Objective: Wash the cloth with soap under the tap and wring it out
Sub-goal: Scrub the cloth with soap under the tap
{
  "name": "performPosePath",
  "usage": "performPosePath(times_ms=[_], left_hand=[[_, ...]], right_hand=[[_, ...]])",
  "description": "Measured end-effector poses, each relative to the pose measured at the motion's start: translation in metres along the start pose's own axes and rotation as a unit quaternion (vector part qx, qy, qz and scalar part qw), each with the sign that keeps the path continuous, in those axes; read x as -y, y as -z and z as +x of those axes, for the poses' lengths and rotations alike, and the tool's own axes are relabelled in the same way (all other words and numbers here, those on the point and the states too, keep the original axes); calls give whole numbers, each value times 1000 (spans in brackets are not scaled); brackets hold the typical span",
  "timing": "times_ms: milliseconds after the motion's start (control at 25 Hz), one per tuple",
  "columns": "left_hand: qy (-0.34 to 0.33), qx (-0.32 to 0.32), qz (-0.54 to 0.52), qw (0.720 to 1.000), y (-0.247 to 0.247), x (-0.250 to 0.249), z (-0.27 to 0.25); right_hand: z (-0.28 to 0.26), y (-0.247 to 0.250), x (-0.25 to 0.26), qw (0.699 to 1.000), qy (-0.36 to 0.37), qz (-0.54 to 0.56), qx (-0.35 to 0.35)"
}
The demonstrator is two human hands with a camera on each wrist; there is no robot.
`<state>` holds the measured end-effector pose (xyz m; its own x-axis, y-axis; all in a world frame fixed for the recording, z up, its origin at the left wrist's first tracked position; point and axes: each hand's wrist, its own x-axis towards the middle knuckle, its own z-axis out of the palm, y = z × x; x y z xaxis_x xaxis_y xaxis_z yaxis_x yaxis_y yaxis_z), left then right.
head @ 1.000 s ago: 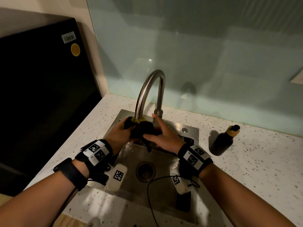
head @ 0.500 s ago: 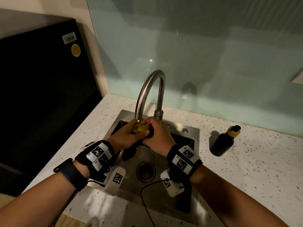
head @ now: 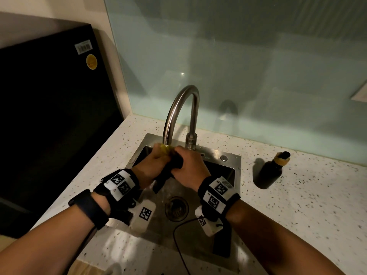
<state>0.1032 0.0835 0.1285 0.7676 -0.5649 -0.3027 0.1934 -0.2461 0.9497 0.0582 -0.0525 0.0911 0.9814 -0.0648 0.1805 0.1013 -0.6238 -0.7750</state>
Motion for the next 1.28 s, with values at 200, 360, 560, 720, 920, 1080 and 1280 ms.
performPosePath(times_ms=[200, 360, 560, 720, 920, 1080, 1280], left_hand=[[103, 58, -21, 993, 10, -2, -7], [32, 15, -112, 993, 11, -4, -3], [-30, 22, -95, 995, 5, 2, -1], [-21, 40, 18, 999, 0, 10, 1], [56, 21, -17, 998, 6, 16, 1], [114, 43, -80, 989, 11, 15, 3], [63, -6, -167, 984, 13, 13, 6]], right_hand=[[0, 7, 1, 999, 31, -7, -37], [-2, 9, -2, 999, 14, 21, 20], [4, 9, -10, 927, -199, 307, 79], [5, 9, -6, 963, -160, 215, 31], [6, 11, -8, 986, -106, 121, -32], [-1, 2, 0, 995, -40, 77, -48], [-3, 2, -10, 997, -49, 49, 32]])
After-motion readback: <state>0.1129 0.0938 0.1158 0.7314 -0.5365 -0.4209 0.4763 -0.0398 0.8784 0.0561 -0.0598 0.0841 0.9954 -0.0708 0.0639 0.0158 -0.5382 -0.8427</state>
